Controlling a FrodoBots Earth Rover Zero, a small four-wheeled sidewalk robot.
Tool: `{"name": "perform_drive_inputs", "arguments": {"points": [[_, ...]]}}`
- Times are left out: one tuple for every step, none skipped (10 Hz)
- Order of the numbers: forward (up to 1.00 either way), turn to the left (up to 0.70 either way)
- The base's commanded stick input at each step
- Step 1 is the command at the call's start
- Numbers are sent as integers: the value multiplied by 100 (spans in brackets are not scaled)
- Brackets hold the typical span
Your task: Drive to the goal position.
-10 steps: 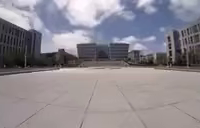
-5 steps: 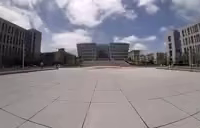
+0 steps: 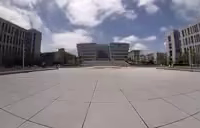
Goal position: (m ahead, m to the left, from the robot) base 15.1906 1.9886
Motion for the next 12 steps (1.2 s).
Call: {"name": "perform_drive_inputs", "arguments": {"points": [[100, 0], [100, 0], [100, 0], [100, -23], [100, -4], [100, 0], [100, 0], [100, 0], [100, 0], [100, 0], [100, 0], [100, 0]]}}
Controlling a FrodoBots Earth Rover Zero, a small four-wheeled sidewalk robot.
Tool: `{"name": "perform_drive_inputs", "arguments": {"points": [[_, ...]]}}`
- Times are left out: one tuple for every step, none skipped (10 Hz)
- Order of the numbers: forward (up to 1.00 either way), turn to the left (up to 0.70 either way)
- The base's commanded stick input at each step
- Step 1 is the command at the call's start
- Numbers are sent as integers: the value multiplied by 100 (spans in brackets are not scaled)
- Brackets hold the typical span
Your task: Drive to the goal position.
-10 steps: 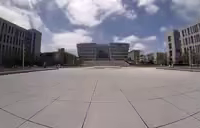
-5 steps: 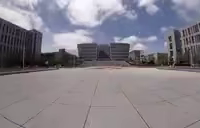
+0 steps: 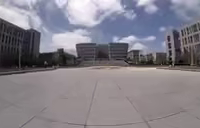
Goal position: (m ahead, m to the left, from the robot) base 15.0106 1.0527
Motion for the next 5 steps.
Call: {"name": "perform_drive_inputs", "arguments": {"points": [[100, 0], [100, 0], [100, 0], [100, 0], [100, 0]]}}
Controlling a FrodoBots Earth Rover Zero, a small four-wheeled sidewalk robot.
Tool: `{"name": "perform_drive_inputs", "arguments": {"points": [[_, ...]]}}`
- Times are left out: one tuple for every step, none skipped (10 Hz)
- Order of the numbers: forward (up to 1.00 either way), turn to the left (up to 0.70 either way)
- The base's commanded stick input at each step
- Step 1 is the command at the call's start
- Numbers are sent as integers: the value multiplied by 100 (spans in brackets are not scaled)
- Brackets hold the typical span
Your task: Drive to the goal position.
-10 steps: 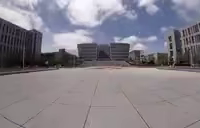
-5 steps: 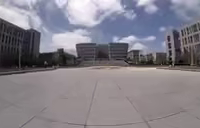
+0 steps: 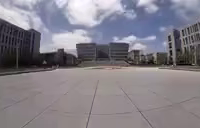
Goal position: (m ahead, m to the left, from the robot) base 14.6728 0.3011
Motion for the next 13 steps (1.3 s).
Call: {"name": "perform_drive_inputs", "arguments": {"points": [[100, 0], [100, 0], [100, 0], [100, 0], [100, 0], [100, 0], [100, 0], [100, 0], [100, 0], [100, 0], [100, 0], [100, 0], [100, 0]]}}
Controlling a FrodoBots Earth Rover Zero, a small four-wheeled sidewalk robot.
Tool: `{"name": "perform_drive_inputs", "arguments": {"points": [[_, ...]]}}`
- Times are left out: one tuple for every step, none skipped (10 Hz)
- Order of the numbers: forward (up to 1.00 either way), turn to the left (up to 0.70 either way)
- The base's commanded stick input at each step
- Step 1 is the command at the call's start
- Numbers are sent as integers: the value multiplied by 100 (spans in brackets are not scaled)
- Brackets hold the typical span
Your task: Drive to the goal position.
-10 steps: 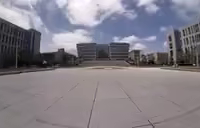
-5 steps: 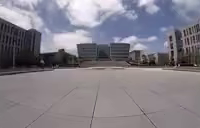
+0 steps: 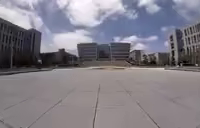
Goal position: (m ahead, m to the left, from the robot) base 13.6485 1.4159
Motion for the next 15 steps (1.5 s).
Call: {"name": "perform_drive_inputs", "arguments": {"points": [[100, 0], [100, 0], [100, 0], [100, 0], [100, 0], [100, 0], [100, 0], [100, 0], [100, 0], [100, 0], [100, 0], [100, 0], [100, 0], [100, 0], [100, 0]]}}
